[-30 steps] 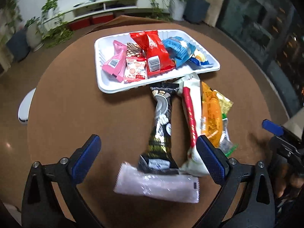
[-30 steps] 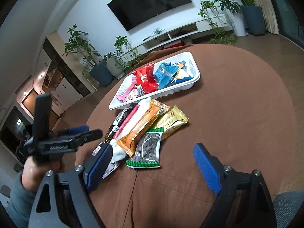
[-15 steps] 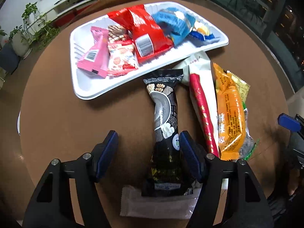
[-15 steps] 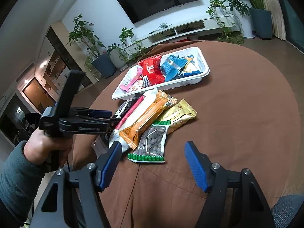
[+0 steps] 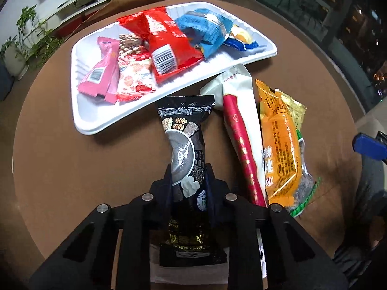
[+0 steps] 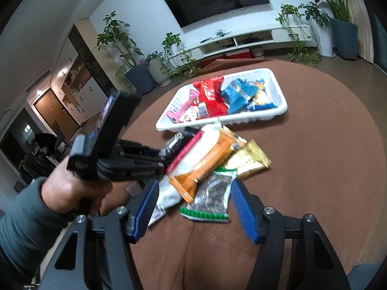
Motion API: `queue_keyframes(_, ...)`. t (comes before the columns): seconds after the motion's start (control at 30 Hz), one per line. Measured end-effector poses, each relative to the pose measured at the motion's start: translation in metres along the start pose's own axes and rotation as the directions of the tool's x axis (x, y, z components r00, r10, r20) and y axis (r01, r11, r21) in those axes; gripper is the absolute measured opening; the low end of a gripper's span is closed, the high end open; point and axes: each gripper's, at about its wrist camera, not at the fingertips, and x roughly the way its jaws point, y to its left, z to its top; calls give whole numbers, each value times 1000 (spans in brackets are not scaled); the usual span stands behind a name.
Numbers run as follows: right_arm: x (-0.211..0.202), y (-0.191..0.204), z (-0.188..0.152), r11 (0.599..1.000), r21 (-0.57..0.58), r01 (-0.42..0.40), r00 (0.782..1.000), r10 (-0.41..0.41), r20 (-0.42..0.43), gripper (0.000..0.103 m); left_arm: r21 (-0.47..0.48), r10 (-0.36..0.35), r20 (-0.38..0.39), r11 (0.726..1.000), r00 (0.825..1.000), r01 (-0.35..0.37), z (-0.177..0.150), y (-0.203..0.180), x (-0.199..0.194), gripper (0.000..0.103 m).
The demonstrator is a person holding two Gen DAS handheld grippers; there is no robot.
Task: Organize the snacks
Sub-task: 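Grasp the white red-striped packet with the right gripper while the left gripper holds the black packet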
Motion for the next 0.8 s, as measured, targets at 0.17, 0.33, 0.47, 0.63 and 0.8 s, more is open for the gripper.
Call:
queue_keyframes(0.17, 26, 22, 25, 998, -18, -64, 995, 63, -79, 66, -115, -66, 75, 991, 995, 75, -19, 27, -15, 20)
queue_keyframes(0.33, 73, 27, 46, 997, 47, -58, 974, 67, -216, 64, -190, -104, 148, 973, 983, 132, -33, 43, -28, 20)
queue_keyframes(0.47, 104, 19, 50, 995, 96, 16, 950, 15, -312, 64, -229, -138, 201, 956, 970, 183, -38, 52, -35, 20)
queue_keyframes(0.63, 120, 9, 44, 992, 99, 79, 924, -36, -381, 62, -254, -175, 245, 938, 954, 237, -41, 58, -39, 20)
queue_keyframes(0.8, 119, 0, 45, 986, 81, 145, 906, -100, -412, 59, -261, -199, 262, 927, 944, 268, -46, 58, -39, 20)
